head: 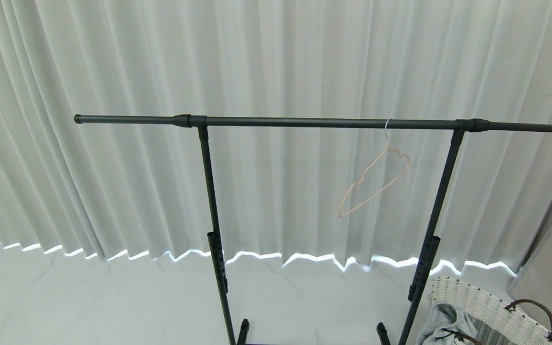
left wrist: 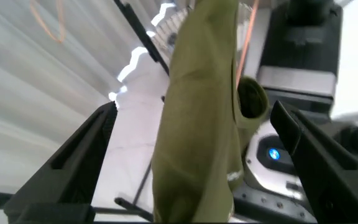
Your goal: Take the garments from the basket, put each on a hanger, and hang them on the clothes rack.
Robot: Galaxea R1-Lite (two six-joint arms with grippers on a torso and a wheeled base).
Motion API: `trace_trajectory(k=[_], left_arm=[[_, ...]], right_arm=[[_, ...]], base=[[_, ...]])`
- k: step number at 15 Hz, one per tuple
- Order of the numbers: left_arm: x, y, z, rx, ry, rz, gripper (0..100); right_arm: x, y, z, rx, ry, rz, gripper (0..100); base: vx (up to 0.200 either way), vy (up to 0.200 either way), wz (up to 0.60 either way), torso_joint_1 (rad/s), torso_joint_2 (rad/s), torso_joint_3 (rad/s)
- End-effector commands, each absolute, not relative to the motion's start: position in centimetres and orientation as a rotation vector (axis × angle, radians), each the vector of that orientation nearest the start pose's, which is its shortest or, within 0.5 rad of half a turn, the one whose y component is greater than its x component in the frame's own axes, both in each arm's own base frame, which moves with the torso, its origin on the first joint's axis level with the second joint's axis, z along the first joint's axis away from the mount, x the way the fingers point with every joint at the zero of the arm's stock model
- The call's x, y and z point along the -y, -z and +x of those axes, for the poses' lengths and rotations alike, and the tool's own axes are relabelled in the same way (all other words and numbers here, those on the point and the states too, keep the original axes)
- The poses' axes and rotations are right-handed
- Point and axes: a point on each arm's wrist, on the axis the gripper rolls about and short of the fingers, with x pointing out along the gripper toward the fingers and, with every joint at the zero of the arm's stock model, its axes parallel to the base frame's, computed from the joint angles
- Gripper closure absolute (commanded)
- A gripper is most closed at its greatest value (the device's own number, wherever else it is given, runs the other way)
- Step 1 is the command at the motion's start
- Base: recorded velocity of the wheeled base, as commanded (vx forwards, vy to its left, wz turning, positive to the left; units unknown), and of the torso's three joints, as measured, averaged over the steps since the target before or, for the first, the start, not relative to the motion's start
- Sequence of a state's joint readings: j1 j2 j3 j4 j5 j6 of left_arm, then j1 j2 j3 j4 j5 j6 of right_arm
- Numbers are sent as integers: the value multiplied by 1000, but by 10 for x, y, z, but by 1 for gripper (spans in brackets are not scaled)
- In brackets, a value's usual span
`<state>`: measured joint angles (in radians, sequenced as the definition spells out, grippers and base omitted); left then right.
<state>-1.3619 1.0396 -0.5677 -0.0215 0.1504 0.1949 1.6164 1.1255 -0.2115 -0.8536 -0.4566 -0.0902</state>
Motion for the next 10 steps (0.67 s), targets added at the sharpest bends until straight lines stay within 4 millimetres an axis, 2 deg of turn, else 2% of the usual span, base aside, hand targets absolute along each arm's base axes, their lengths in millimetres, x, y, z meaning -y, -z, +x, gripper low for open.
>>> trace_trajectory(k=[1, 2, 10], left_arm=[[125, -197, 30, -248, 1241, 507, 0], [126, -196, 30, -251, 1239, 509, 100], [128, -190, 31, -271, 1232, 537, 100]], right_arm=[[-138, -172, 3, 23, -1170, -141, 100], [-139, -174, 3, 29, -1177, -141, 100], [-143, -184, 3, 53, -1176, -114, 100]], base=[[0, 0, 0, 0, 0, 0], [0, 0, 0, 0, 0, 0], [0, 0, 0, 0, 0, 0]])
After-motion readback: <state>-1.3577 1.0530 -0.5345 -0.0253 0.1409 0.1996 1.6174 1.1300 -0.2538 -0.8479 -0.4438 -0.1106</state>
